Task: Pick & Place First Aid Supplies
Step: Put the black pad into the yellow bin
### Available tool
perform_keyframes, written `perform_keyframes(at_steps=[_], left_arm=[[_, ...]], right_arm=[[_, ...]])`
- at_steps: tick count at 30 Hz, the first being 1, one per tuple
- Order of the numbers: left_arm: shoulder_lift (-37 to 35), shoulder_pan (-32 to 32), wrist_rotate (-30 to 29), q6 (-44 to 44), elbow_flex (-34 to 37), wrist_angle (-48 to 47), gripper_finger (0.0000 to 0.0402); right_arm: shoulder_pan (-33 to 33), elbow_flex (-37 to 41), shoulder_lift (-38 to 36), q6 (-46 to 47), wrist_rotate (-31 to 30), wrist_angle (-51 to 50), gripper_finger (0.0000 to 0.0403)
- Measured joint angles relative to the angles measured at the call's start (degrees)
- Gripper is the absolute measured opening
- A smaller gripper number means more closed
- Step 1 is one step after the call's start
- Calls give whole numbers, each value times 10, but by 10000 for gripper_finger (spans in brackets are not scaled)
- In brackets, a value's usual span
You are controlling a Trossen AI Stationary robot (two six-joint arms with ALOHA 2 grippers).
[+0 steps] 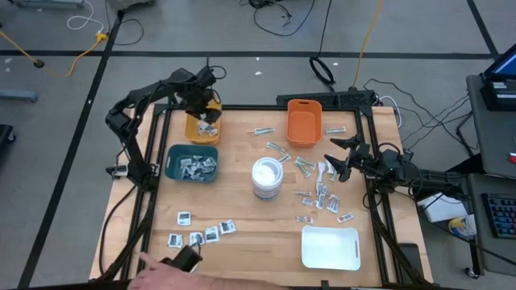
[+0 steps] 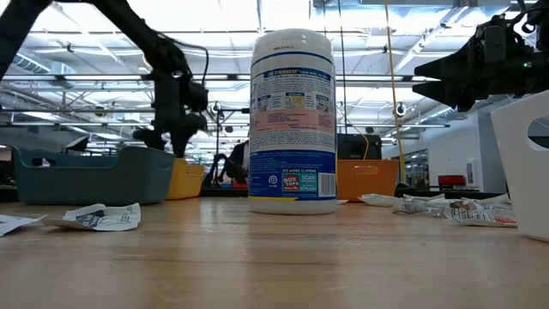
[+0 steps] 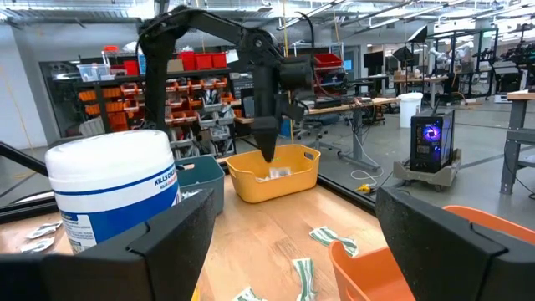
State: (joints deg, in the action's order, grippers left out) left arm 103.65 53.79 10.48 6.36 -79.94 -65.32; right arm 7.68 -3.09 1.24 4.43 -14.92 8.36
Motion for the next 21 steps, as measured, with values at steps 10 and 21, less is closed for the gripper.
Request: perform_keyframes(at_steps=[10, 21], left_arm=[[-90, -96, -46, -207, 0, -85, 309], [-172, -328, -66, -132, 73, -68, 310]], right_arm=[[0, 0, 0, 0, 0, 0, 324], [0, 0, 0, 0, 0, 0, 325]])
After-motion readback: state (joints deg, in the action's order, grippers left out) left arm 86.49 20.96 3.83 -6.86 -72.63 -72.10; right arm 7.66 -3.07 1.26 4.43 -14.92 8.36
